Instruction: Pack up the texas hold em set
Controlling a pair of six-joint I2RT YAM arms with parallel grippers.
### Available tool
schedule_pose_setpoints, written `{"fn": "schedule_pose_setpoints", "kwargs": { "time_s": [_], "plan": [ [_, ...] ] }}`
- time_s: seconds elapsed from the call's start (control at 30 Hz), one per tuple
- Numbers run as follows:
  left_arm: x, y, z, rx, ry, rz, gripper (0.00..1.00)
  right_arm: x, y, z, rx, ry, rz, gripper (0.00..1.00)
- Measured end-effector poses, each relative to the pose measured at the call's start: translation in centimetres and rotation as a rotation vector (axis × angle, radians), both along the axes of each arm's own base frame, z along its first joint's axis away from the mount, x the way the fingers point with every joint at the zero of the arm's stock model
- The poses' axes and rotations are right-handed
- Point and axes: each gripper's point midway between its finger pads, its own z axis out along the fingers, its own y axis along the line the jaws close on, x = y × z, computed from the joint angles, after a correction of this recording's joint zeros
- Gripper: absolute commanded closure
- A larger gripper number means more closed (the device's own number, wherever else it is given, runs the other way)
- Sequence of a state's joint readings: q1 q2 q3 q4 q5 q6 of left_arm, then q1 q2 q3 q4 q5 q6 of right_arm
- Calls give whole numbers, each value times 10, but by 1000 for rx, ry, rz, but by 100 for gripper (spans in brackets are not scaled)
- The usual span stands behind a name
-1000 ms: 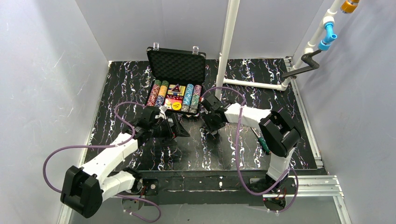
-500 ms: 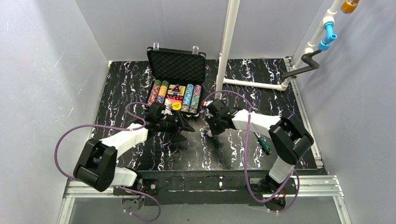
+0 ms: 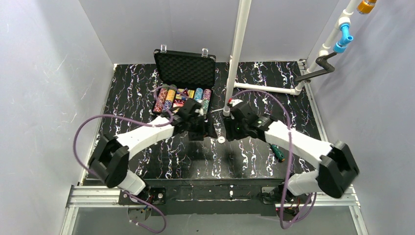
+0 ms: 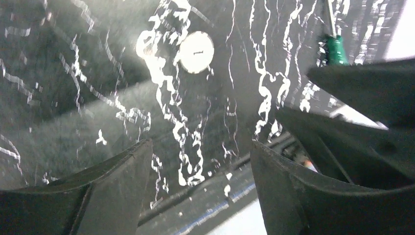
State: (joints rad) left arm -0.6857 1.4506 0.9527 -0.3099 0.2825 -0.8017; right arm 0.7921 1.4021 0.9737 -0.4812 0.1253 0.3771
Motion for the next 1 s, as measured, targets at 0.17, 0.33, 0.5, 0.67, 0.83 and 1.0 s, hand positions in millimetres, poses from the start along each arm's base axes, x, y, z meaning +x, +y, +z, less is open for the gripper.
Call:
{"fn": "schedule_pose_setpoints", "kwargs": {
  "time_s": [0.17,0.33,0.5,0.67,0.83,1.0],
  "plan": [
    [18,-33,-7,227,-114,-99,27,-14,-46,21,70,-31,-221,29],
    [33,-46,-35,421,-110,-130,32,-32,-96,27,172,-75,-415,27],
    [39,-53,-61,547,-83,-149,34,-38,-107,35,242,-115,-453,27],
    [38,-59,-72,608,-72,-170,40,-42,-105,22,221,-67,-441,28],
    [35,-58,-73,628,-59,-175,40,-46,-102,17,223,-42,-422,28],
    [34,-56,-73,636,-49,-170,42,-45,-100,18,232,-46,-411,28]
  ]
}}
